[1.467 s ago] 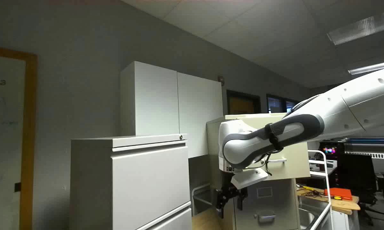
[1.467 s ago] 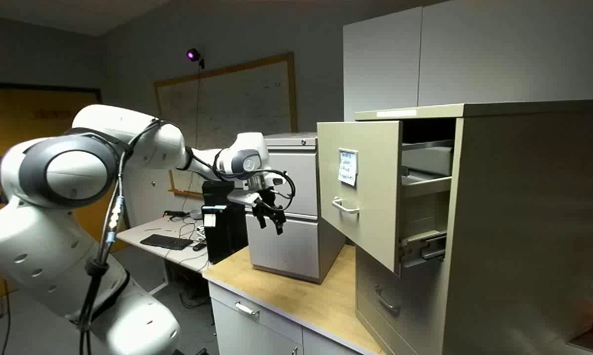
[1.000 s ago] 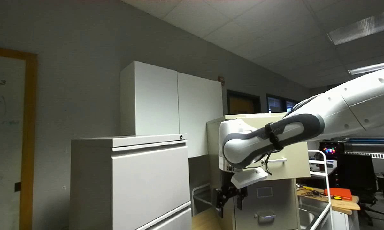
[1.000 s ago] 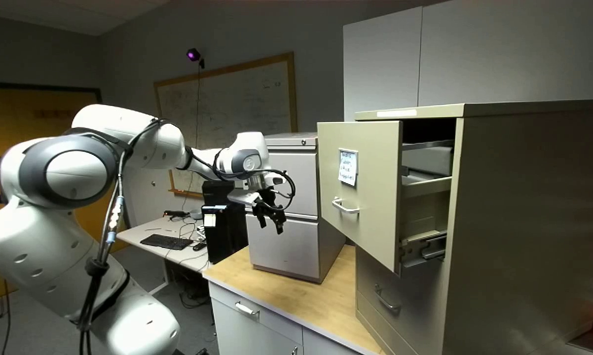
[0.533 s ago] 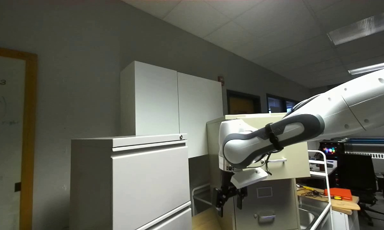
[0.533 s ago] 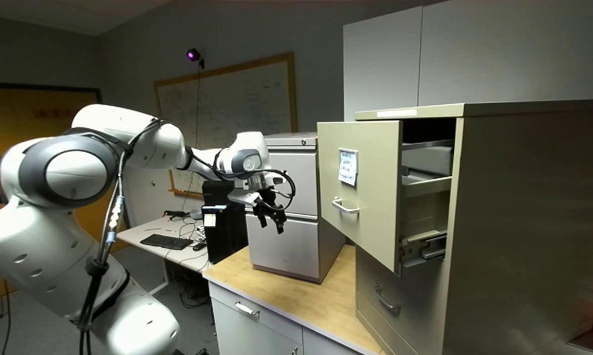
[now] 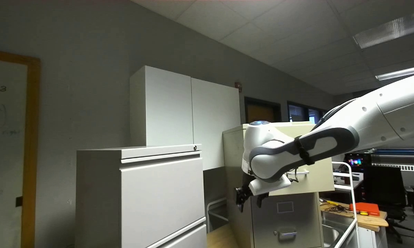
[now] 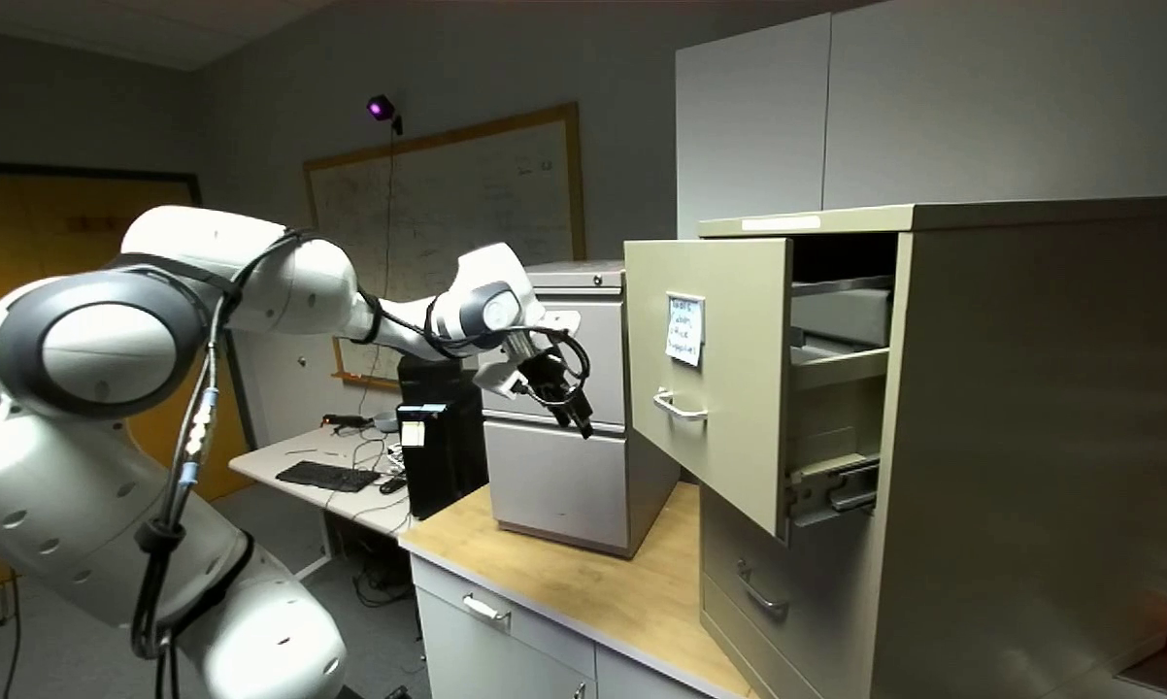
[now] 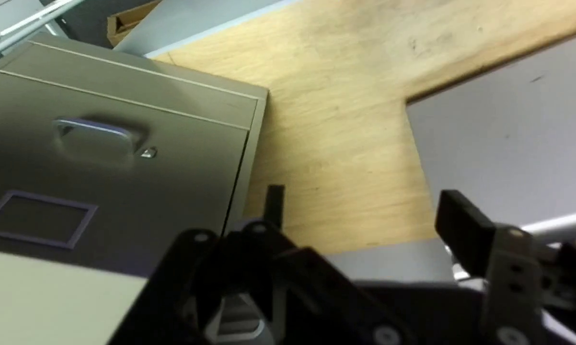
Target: Close the top drawer of the right cabinet
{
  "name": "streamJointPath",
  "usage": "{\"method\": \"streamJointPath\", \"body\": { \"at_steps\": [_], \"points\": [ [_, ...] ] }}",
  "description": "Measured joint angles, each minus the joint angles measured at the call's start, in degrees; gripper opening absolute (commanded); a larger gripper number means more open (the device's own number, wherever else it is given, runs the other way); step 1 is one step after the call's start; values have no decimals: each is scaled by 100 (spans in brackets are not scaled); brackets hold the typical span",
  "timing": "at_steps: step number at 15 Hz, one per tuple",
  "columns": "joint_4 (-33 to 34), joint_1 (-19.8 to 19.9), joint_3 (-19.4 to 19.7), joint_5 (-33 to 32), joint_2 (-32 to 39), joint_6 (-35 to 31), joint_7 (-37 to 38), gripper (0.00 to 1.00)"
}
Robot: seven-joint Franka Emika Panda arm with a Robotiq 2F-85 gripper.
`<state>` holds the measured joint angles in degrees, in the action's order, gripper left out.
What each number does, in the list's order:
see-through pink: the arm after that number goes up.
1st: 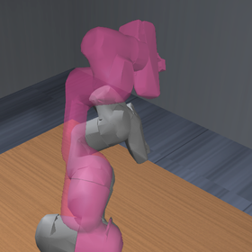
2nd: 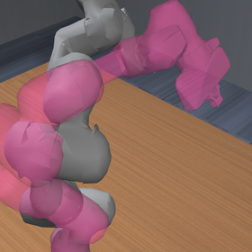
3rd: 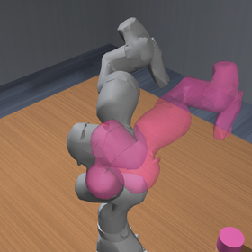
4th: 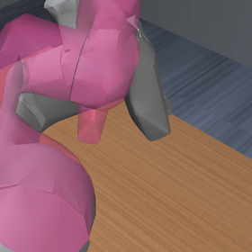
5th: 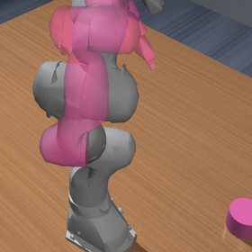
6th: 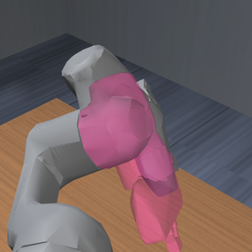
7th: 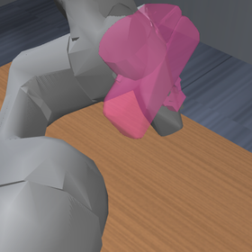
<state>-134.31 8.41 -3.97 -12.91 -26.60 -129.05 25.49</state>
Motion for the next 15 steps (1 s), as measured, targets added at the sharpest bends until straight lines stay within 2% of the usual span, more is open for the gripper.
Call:
{"method": "streamJointPath", "body": {
  "at_steps": [7, 12, 15],
  "points": [
    [-318, 940, -51, -766, -750, -861, 1195, 1],
    [-530, 1558, -244, -1129, -1286, -1273, 1872, 0],
    [-617, 1861, -365, -1343, -1454, -1822, 2208, 0]
  ]
}}
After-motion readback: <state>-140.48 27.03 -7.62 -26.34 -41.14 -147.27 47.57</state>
